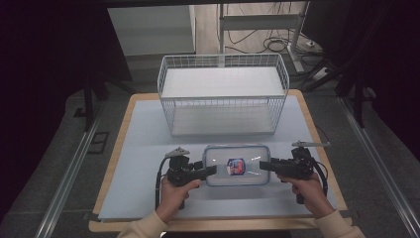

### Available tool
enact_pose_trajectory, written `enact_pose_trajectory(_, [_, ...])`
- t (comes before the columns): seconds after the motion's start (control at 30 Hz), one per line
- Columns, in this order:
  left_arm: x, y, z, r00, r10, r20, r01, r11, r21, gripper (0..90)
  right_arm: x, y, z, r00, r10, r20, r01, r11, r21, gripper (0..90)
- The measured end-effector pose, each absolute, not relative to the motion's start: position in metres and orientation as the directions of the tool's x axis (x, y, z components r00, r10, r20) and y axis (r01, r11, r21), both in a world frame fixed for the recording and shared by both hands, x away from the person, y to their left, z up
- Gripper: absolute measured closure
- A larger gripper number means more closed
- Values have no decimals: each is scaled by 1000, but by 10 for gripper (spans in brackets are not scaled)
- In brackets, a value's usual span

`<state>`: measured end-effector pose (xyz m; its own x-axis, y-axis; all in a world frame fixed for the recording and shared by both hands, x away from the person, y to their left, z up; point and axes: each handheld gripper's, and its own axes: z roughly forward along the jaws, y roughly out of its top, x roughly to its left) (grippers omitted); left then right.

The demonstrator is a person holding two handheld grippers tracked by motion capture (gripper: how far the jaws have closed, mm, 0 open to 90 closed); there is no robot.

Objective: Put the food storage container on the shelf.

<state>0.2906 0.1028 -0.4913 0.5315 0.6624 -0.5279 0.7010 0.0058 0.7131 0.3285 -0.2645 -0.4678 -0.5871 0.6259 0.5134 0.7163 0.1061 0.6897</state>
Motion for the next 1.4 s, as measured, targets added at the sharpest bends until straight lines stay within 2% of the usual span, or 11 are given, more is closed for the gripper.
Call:
enact_pose_trajectory(0.4, [295,107,-478,553,655,-514,680,2,734,414,330,-262,-456,-602,624,498,694,101,713,482])
enact_pose_trajectory(1.4, [319,132,-403,600,647,-471,605,19,796,426,349,-241,-381,-666,611,429,589,78,804,490])
